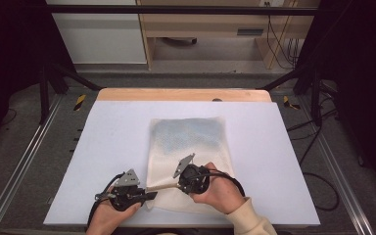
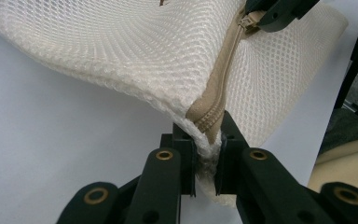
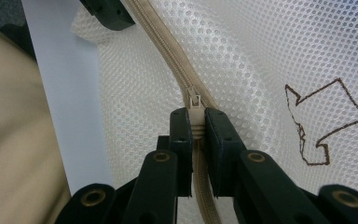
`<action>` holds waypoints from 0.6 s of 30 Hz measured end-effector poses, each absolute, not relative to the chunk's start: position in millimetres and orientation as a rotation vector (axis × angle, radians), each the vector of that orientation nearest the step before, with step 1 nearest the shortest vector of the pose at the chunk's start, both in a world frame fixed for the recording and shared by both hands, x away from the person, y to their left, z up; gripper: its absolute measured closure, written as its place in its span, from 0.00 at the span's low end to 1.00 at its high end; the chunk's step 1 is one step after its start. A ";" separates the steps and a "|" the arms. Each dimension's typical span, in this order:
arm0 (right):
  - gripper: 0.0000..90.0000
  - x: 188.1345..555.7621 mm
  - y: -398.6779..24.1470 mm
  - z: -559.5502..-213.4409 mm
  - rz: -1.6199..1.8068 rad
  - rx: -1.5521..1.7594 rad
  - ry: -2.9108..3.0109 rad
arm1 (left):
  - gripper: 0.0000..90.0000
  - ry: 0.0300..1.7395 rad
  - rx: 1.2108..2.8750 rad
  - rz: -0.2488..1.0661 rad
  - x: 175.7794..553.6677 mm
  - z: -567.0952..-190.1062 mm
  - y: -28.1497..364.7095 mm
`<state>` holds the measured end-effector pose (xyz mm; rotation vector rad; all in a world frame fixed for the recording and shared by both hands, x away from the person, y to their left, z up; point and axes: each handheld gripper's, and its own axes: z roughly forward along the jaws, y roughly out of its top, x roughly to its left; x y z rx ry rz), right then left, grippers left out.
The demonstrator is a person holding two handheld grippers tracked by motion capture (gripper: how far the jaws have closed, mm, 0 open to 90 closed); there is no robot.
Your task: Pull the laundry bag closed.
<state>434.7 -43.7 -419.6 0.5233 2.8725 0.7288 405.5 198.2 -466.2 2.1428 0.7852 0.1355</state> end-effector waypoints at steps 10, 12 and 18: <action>0.91 433.9 -50.3 -419.8 0.722 0.545 2.873 | 0.90 0.780 2.146 0.132 404.9 -466.6 197.2; 0.91 433.3 -51.3 -420.5 0.735 0.549 2.867 | 0.91 0.785 2.147 0.131 405.0 -467.6 196.9; 0.91 432.9 -55.9 -421.6 0.724 0.577 2.869 | 0.91 0.786 2.147 0.132 405.3 -468.3 195.9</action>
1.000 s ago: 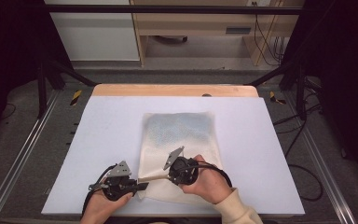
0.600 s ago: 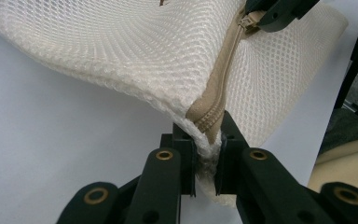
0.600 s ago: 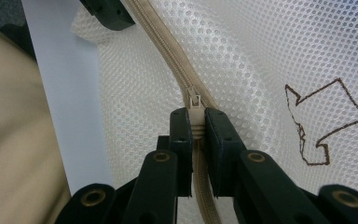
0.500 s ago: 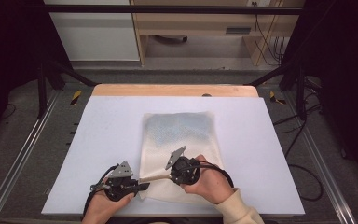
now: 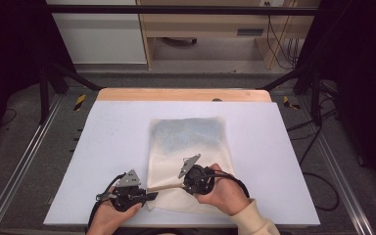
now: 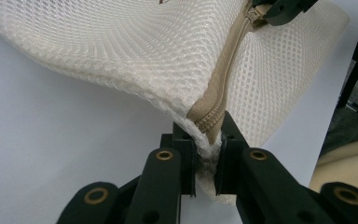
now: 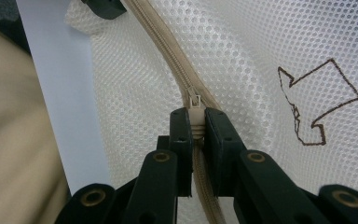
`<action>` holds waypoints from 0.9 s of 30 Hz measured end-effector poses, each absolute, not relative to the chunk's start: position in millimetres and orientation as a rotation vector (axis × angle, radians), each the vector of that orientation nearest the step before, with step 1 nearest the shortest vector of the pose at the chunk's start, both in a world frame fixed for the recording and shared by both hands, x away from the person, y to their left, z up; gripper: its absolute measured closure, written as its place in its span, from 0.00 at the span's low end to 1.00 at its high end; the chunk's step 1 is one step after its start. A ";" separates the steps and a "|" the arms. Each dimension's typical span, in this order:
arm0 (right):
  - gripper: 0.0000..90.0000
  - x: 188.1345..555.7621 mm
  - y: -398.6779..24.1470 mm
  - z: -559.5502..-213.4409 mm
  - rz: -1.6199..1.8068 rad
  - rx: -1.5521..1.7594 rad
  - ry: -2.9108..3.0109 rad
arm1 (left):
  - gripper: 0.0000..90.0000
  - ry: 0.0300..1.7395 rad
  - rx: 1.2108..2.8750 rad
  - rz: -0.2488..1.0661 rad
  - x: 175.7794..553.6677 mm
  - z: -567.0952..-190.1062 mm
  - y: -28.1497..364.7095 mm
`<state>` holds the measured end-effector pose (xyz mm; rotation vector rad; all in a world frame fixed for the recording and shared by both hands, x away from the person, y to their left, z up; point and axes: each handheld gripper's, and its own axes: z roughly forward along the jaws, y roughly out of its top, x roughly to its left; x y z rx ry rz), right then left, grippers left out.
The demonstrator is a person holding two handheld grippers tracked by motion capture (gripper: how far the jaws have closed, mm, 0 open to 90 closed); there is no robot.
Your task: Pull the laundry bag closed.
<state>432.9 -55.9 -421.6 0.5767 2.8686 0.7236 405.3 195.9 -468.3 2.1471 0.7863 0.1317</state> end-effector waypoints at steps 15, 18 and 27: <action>0.91 431.6 -63.3 -421.7 0.734 0.591 2.860 | 0.91 0.792 2.141 0.135 405.0 -469.5 196.1; 0.91 431.0 -64.1 -421.7 0.724 0.590 2.861 | 0.91 0.784 2.142 0.136 405.1 -468.3 196.1; 0.91 431.7 -67.6 -423.8 0.728 0.598 2.861 | 0.91 0.785 2.143 0.132 405.1 -468.8 196.2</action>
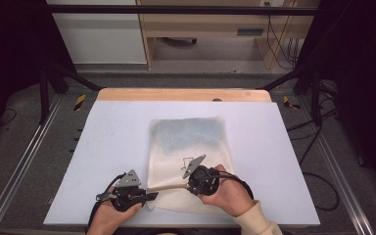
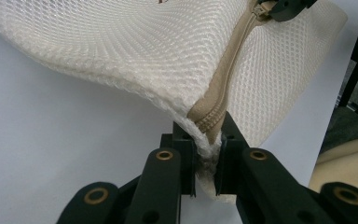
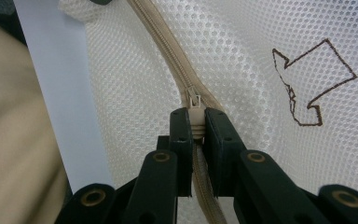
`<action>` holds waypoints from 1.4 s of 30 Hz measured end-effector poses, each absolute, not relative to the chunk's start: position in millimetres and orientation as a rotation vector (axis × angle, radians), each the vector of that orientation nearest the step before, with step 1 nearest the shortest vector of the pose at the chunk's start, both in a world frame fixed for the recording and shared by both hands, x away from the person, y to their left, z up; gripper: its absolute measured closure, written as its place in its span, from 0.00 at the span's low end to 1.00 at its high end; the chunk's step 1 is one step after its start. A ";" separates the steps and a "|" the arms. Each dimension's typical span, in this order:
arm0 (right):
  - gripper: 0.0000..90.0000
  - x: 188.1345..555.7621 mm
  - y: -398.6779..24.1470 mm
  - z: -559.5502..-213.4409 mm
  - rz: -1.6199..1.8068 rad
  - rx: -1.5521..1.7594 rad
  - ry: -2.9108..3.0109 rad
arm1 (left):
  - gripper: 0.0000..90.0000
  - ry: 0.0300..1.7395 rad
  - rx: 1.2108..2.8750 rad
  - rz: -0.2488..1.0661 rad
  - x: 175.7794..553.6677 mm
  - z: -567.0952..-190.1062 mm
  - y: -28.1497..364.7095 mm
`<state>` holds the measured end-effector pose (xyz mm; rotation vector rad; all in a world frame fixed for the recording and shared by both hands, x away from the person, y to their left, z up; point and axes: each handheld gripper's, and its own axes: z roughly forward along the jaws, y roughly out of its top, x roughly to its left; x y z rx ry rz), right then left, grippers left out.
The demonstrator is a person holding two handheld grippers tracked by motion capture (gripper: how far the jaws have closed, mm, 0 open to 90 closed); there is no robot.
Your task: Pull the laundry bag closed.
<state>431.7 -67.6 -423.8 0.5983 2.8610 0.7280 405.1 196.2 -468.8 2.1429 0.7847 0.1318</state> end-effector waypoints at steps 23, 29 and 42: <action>0.91 426.2 -77.1 -419.9 0.755 0.638 2.839 | 0.91 0.781 2.134 0.132 404.4 -466.9 197.3; 0.91 424.6 -82.9 -420.3 0.764 0.644 2.831 | 0.91 0.781 2.136 0.140 404.9 -466.7 197.2; 0.91 421.5 -94.7 -418.3 0.780 0.681 2.804 | 0.91 0.789 2.123 0.160 406.2 -465.0 200.0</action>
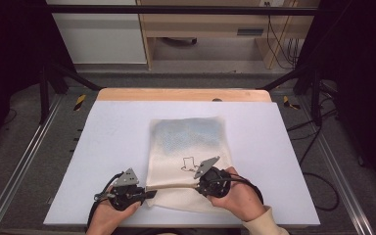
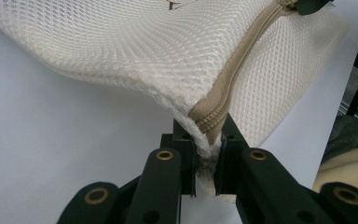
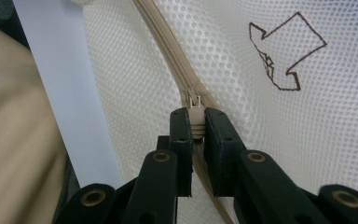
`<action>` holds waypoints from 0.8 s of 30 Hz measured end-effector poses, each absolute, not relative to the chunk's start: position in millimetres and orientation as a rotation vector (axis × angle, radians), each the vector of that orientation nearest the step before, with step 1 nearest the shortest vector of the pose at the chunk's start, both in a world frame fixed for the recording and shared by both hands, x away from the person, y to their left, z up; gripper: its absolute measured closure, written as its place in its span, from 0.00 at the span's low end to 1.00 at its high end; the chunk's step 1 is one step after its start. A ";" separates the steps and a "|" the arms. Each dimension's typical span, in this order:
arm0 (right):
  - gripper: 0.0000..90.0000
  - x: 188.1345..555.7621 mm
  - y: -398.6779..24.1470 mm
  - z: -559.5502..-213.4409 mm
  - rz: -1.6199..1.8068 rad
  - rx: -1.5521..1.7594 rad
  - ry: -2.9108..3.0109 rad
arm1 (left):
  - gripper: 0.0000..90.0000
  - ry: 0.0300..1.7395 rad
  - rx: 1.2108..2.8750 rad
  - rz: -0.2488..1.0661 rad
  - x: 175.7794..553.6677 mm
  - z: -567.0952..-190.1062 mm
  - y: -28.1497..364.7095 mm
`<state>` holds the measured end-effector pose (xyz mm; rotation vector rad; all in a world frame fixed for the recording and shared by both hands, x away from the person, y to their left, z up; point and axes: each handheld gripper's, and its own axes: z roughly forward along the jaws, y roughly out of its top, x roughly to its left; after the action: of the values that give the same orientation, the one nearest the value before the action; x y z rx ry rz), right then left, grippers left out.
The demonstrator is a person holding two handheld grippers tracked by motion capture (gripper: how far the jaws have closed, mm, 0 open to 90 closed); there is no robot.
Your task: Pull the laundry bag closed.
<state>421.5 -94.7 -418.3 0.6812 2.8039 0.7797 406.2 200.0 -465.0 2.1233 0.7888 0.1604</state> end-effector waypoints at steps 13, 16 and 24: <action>0.91 416.6 -113.9 -414.8 0.795 0.727 2.775 | 0.91 0.784 2.117 0.166 406.1 -463.6 200.7; 0.91 415.8 -115.0 -415.2 0.796 0.728 2.773 | 0.91 0.780 2.118 0.171 406.2 -462.3 201.6; 0.91 415.5 -123.1 -418.5 0.792 0.759 2.768 | 0.91 0.782 2.119 0.175 406.1 -462.2 202.1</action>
<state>415.5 -123.1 -418.5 0.7591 2.7684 0.7923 406.1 202.1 -462.2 2.1185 0.7822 0.1748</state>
